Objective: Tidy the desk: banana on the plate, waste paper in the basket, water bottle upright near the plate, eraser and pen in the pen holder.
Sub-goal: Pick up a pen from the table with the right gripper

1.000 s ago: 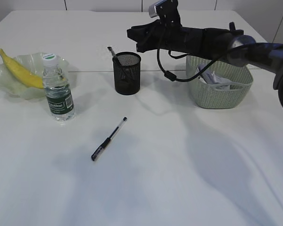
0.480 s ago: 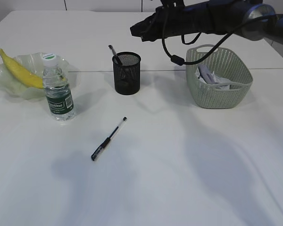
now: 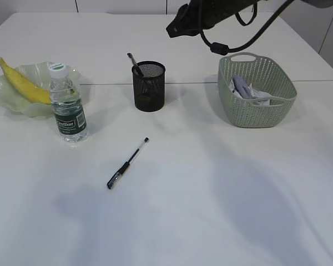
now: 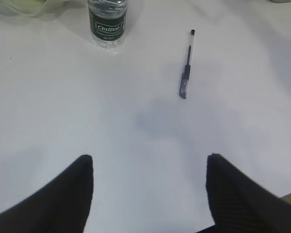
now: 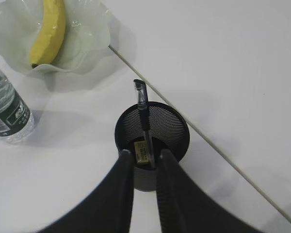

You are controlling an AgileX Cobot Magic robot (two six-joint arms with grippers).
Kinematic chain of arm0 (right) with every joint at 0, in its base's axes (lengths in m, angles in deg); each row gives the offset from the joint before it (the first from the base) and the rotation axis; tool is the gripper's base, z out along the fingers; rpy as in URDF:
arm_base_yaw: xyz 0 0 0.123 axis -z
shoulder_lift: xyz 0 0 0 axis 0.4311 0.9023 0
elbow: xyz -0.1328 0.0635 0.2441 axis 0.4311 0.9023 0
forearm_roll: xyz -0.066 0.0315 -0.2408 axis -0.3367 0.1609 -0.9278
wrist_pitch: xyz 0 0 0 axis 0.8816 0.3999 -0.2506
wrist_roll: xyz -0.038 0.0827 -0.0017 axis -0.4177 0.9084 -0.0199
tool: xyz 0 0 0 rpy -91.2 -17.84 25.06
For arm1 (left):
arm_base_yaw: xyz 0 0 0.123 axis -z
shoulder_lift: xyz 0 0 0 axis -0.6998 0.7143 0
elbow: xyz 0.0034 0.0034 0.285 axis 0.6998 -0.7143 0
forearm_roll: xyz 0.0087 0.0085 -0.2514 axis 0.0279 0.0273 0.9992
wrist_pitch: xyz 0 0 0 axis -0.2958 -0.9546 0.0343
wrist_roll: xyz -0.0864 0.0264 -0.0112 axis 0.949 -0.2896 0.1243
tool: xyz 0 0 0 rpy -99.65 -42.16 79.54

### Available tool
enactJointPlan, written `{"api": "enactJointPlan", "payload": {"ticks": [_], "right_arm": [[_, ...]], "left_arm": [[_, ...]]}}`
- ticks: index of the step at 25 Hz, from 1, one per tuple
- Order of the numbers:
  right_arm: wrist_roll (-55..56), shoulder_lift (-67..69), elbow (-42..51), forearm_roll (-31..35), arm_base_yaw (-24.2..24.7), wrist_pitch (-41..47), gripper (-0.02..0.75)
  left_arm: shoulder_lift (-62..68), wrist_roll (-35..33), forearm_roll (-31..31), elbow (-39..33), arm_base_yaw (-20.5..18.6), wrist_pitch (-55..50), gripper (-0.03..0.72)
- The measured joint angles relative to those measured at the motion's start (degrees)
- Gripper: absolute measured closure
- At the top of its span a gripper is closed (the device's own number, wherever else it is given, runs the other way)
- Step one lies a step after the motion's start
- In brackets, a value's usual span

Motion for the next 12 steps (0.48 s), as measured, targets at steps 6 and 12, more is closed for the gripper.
{"api": "enactJointPlan", "payload": {"ticks": [6,12], "right_arm": [[11.2,-2.1,0.0,-14.1,-6.4,5.1,0.61],[18.5,-2.1,0.0,-21.1,-8.6,16.3,0.61]], "left_arm": [[0.0,0.0,0.0,0.0,0.0,-2.2,0.171],[0.0,0.0,0.0,0.0,0.0,-3.0,0.171]]}}
